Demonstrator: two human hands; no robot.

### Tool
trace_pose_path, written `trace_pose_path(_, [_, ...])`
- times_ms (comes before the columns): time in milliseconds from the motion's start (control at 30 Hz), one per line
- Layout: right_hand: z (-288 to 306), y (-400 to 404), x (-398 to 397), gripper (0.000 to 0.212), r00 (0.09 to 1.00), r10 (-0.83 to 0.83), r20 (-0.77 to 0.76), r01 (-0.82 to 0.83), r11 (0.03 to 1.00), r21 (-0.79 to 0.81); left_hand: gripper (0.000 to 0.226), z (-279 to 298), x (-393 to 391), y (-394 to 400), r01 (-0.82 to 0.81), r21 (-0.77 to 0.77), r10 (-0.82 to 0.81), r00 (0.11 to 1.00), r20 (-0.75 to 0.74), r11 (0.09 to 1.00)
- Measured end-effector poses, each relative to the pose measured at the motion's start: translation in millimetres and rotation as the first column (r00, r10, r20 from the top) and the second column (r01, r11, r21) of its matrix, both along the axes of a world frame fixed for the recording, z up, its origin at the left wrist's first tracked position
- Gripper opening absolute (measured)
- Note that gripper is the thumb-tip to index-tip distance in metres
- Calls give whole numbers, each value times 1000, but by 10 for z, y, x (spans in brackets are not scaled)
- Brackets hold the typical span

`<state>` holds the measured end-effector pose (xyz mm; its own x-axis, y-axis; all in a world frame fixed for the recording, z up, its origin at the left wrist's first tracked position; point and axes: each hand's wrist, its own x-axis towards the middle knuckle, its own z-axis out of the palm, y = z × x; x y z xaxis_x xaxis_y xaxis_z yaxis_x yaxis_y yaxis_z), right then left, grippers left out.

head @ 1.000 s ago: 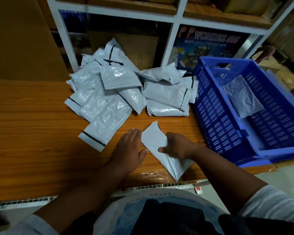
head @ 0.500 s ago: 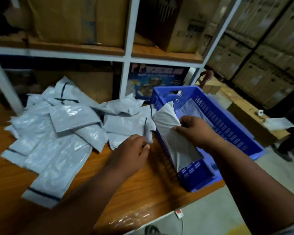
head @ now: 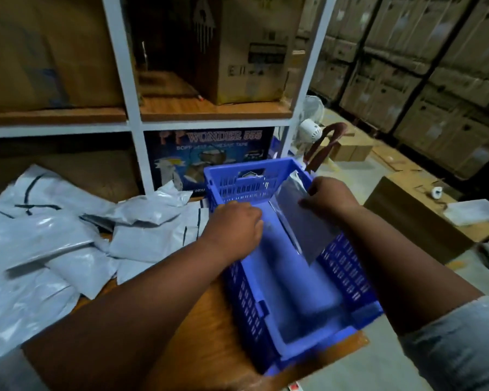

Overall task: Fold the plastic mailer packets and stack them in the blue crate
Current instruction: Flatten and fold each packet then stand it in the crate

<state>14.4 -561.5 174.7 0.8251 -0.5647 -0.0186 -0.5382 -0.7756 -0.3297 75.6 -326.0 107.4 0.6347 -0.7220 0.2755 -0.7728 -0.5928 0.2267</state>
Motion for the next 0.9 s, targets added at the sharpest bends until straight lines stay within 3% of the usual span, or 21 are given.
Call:
trace_pose_path(100, [-333,-306,302,19,994,90,-63,-96,990,-107,29,27,146,-292,-52,127,59,997,-45,990])
trace_pose_path(233, [-694,-488,671,25,976,132,-171,-157,977,-143,27,-189,311,-437,-118,151,132,987,-89,981])
trace_pose_path(400, [-1041,-607,1016,57,942,245,-231,-291,937,-195,39,-363,409,-394,-149,55,155,977,-144,987])
trace_pose_path(667, [-1072,-553,1078,66,901,255,-350,-359,892,-274,33,-351,367,-383,-123,-19,120,985,-124,992])
trace_pose_path(900, [-1040,-422,1028,41,906,191,-378,-347,845,-406,33,-351,366,-382,-130,-25,126,984,-128,991])
